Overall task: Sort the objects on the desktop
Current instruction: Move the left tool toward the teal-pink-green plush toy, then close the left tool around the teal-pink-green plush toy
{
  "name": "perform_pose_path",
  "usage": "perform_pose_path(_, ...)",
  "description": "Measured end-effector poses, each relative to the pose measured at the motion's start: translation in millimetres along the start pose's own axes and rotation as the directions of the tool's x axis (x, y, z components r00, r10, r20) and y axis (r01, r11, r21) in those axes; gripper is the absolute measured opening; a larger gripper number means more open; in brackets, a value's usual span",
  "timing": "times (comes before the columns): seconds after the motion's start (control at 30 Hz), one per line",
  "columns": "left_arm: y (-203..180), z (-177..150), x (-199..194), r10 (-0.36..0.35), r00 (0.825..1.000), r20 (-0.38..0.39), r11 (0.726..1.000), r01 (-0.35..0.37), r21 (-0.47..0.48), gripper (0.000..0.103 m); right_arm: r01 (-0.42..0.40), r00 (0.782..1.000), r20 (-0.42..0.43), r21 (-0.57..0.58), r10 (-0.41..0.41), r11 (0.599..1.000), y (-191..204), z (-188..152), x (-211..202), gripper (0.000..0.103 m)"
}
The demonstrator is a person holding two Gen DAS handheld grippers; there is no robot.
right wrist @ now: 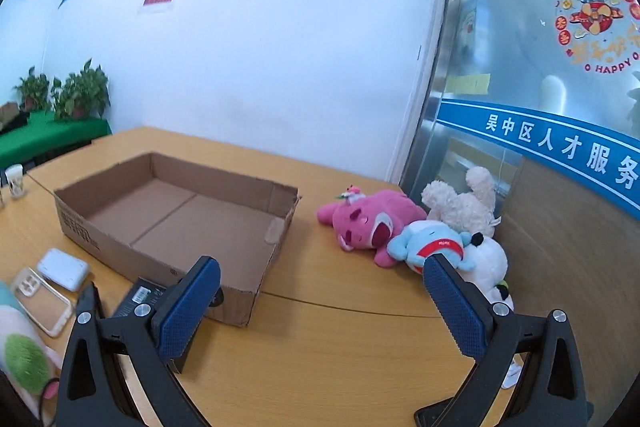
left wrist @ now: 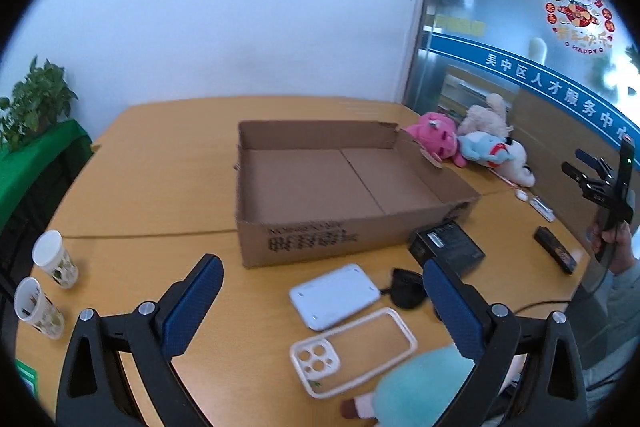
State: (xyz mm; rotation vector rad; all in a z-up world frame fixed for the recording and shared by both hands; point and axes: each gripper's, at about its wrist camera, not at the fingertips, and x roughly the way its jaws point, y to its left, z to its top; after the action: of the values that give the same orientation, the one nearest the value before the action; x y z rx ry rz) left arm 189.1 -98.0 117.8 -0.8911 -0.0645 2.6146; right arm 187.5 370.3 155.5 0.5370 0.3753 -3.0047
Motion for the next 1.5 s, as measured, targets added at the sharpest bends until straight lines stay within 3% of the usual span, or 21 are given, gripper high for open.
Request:
perform_pose_path(0.17, -29, -39, 15, -0.105, 0.986, -0.127, 0.993, 0.110, 0.033, 0.101, -0.053, 0.998, 0.017, -0.065, 0.054, 0.996, -15, 17, -37, 0.103)
perform_pose_path(0.3, -40, -57, 25, -0.146, 0.975, -0.169, 0.989, 0.145, -0.017, 0.101, -0.054, 0.998, 0.024, -0.161, 0.058, 0.985, -5, 19, -60, 0.103)
perform_pose_path(0.43, -42, -65, 26, -0.157, 0.974, -0.162, 0.987, 0.149, -0.059, 0.101, -0.199, 0.980, -0.029, -0.182, 0.197, 0.963, 19, 7, -69, 0.103)
perform_pose_path(0.5, -45, -69, 29, -0.165, 0.972, -0.169, 0.986, 0.157, -0.062, 0.101, -0.306, 0.952, -0.064, -0.164, 0.300, 0.938, 39, -2, -70, 0.103)
perform_pose_path(0.67, -43, -92, 47, -0.156, 0.960, -0.232, 0.987, 0.144, -0.070, 0.100, -0.542, 0.831, -0.201, -0.087, 0.519, 0.836, 111, -45, -49, 0.103)
perform_pose_path(0.73, -36, -98, 47, -0.216, 0.952, -0.217, 0.973, 0.192, -0.125, 0.100, -0.620, 0.763, -0.245, -0.014, 0.599, 0.784, 141, -68, -37, 0.103)
perform_pose_path(0.77, -33, -100, 48, -0.245, 0.947, -0.208, 0.965, 0.217, -0.150, 0.100, -0.659, 0.717, -0.274, 0.035, 0.641, 0.752, 158, -82, -31, 0.103)
perform_pose_path(0.8, -31, -102, 48, -0.256, 0.945, -0.203, 0.961, 0.226, -0.160, 0.100, -0.682, 0.680, -0.298, 0.077, 0.670, 0.727, 170, -93, -25, 0.103)
perform_pose_path(0.9, -25, -110, 57, -0.327, 0.923, -0.203, 0.932, 0.281, -0.228, 0.095, -0.712, 0.604, -0.349, 0.167, 0.716, 0.682, 197, -118, -13, 0.102)
perform_pose_path(0.97, -20, -115, 63, -0.372, 0.908, -0.195, 0.907, 0.310, -0.286, 0.089, -0.726, 0.562, -0.327, 0.243, 0.759, 0.643, 203, -126, -6, 0.102)
perform_pose_path(1.03, -16, -117, 66, -0.397, 0.900, -0.182, 0.888, 0.326, -0.324, 0.083, -0.715, 0.553, -0.299, 0.307, 0.777, 0.628, 202, -128, 1, 0.102)
perform_pose_path(1.2, -19, -117, 68, -0.411, 0.889, -0.201, 0.889, 0.343, -0.302, 0.080, -0.706, 0.513, -0.316, 0.374, 0.798, 0.601, 205, -133, 10, 0.102)
perform_pose_path(1.27, -23, -116, 69, -0.415, 0.886, -0.208, 0.892, 0.351, -0.285, 0.078, -0.709, 0.484, -0.322, 0.401, 0.814, 0.580, 207, -135, 11, 0.101)
perform_pose_path(1.37, -30, -113, 71, -0.404, 0.889, -0.215, 0.902, 0.349, -0.252, 0.078, -0.744, 0.419, -0.319, 0.416, 0.850, 0.523, 219, -135, 8, 0.086)
perform_pose_path(1.4, -31, -112, 72, -0.398, 0.891, -0.219, 0.907, 0.345, -0.242, 0.078, -0.755, 0.408, -0.320, 0.408, 0.855, 0.513, 227, -133, 6, 0.084)
perform_pose_path(1.43, -30, -111, 73, -0.402, 0.889, -0.220, 0.905, 0.349, -0.242, 0.077, -0.754, 0.422, -0.329, 0.390, 0.845, 0.528, 233, -131, 4, 0.084)
perform_pose_path(1.5, -27, -109, 75, -0.420, 0.882, -0.214, 0.896, 0.366, -0.252, 0.076, -0.751, 0.428, -0.339, 0.383, 0.838, 0.539, 238, -127, 4, 0.082)
